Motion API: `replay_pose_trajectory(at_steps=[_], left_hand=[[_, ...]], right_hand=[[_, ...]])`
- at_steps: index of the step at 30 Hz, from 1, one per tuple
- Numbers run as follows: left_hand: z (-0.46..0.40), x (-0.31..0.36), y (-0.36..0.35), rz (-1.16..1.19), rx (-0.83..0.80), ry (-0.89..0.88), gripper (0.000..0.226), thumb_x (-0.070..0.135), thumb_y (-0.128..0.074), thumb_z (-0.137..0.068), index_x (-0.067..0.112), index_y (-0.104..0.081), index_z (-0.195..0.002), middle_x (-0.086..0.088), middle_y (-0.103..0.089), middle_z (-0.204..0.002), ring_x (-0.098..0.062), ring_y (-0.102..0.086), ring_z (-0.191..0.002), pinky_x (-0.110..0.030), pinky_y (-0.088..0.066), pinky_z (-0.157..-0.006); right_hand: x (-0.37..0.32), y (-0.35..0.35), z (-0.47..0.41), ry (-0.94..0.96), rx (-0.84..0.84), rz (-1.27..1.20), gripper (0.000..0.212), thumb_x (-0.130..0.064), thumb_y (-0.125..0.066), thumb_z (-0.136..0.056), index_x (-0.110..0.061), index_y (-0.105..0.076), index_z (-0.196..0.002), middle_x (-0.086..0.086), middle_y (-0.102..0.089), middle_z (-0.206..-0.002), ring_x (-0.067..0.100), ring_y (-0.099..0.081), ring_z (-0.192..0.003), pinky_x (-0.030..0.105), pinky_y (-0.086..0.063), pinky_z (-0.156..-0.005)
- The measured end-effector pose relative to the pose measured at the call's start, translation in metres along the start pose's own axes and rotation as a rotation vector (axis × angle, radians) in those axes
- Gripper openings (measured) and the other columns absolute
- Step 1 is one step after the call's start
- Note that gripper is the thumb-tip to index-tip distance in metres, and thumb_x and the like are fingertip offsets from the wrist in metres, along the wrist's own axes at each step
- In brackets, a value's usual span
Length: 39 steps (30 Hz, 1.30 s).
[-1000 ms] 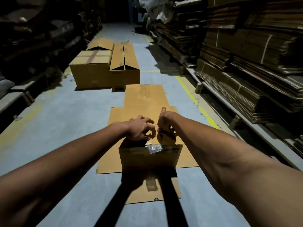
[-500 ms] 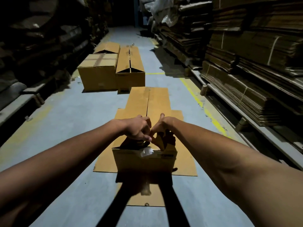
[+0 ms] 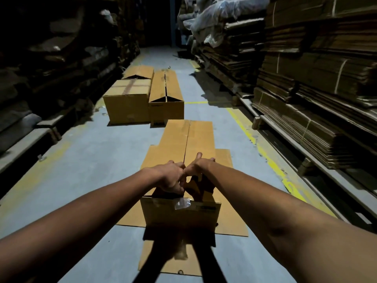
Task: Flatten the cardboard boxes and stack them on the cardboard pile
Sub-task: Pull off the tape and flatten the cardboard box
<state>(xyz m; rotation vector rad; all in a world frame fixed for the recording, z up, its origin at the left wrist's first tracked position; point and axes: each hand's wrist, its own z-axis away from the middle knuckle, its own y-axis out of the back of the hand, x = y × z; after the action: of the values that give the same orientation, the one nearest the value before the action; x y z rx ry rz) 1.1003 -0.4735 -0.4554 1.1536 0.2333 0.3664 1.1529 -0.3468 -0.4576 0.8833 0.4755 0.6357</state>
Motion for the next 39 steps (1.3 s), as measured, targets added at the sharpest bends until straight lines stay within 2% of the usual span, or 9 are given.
replay_pose_trajectory(at_steps=[3,5,13,18,20,23,27,31,39], left_hand=[[0.005,0.008,0.006,-0.062,-0.05,-0.007,0.03,0.047,-0.064,-0.098,0.018,-0.065,-0.106,-0.001,-0.049,-0.125,-0.027,-0.04,-0.128,-0.04,-0.036,-0.097],[0.006,0.013,0.011,-0.089,-0.077,-0.01,0.027,0.042,-0.062,-0.101,0.016,-0.067,-0.108,0.001,-0.048,-0.114,-0.026,-0.041,-0.128,-0.037,-0.029,-0.092],[-0.026,0.014,-0.009,-0.071,0.259,0.222,0.07,0.049,-0.075,-0.089,0.014,-0.041,-0.14,-0.011,-0.042,-0.138,-0.034,-0.056,-0.119,-0.046,-0.055,-0.086],[-0.05,0.007,0.006,-0.022,0.268,0.451,0.039,0.047,-0.061,-0.098,0.012,-0.069,-0.115,-0.004,-0.058,-0.099,-0.023,-0.059,-0.086,-0.035,-0.049,-0.066],[-0.056,0.013,0.013,-0.063,0.191,0.409,0.028,0.033,-0.058,-0.103,0.011,-0.072,-0.116,-0.005,-0.056,-0.099,-0.023,-0.057,-0.087,-0.034,-0.049,-0.069],[-0.052,0.028,0.02,-0.049,0.029,0.376,0.022,0.027,-0.06,-0.104,0.01,-0.069,-0.113,-0.003,-0.055,-0.093,-0.019,-0.058,-0.085,-0.031,-0.048,-0.073],[-0.035,0.042,0.018,-0.016,-0.287,0.346,0.022,0.033,-0.066,-0.1,0.014,-0.064,-0.088,0.001,-0.064,-0.08,-0.016,-0.064,-0.069,-0.032,-0.054,-0.075],[-0.039,0.037,0.008,-0.132,-0.087,0.345,0.031,0.043,-0.067,-0.096,0.017,-0.065,-0.112,0.0,-0.056,-0.089,-0.019,-0.058,-0.083,-0.033,-0.049,-0.072],[-0.083,0.006,0.033,-0.065,0.15,0.442,0.037,0.047,-0.062,-0.101,0.015,-0.068,-0.118,-0.006,-0.06,-0.103,-0.024,-0.063,-0.099,-0.037,-0.053,-0.079]], right_hand=[[-0.008,-0.003,-0.013,-0.031,-0.031,0.078,0.1,-0.058,-0.058,-0.091,-0.03,0.004,-0.164,0.018,0.003,-0.169,0.051,-0.007,-0.152,0.06,-0.012,-0.124],[-0.011,0.001,-0.015,-0.049,-0.046,0.093,0.099,-0.056,-0.058,-0.09,-0.027,0.003,-0.162,0.023,-0.021,-0.163,0.045,-0.029,-0.146,0.057,-0.023,-0.123],[0.006,0.022,-0.014,-0.013,0.039,0.242,0.065,-0.035,-0.055,-0.107,-0.008,-0.029,-0.16,0.018,-0.026,-0.162,0.035,-0.024,-0.15,0.04,-0.028,-0.118],[0.009,0.019,-0.03,0.028,0.022,0.13,0.059,-0.042,-0.065,-0.101,-0.01,-0.049,-0.149,0.012,-0.041,-0.149,0.028,-0.036,-0.134,0.035,-0.034,-0.108],[0.006,0.015,-0.042,-0.002,0.015,0.039,0.059,-0.034,-0.065,-0.102,-0.008,-0.045,-0.15,0.014,-0.045,-0.136,0.027,-0.041,-0.117,0.034,-0.04,-0.1],[0.007,0.009,-0.055,-0.125,0.117,-0.172,0.092,-0.029,-0.072,-0.089,-0.012,-0.013,-0.157,0.022,-0.04,-0.149,0.039,-0.048,-0.13,0.044,-0.047,-0.105],[0.005,0.006,-0.059,-0.148,0.187,-0.283,0.103,-0.039,-0.076,-0.084,-0.016,-0.005,-0.155,0.031,-0.019,-0.16,0.044,-0.044,-0.136,0.047,-0.046,-0.097],[0.004,0.0,-0.064,-0.161,0.171,-0.283,0.109,-0.03,-0.079,-0.083,-0.022,0.001,-0.157,0.033,0.005,-0.165,0.054,-0.04,-0.139,0.058,-0.045,-0.108],[0.002,-0.002,-0.085,-0.191,0.185,-0.28,0.11,-0.033,-0.081,-0.086,-0.021,0.002,-0.157,0.032,0.0,-0.165,0.057,-0.041,-0.137,0.058,-0.047,-0.101]])
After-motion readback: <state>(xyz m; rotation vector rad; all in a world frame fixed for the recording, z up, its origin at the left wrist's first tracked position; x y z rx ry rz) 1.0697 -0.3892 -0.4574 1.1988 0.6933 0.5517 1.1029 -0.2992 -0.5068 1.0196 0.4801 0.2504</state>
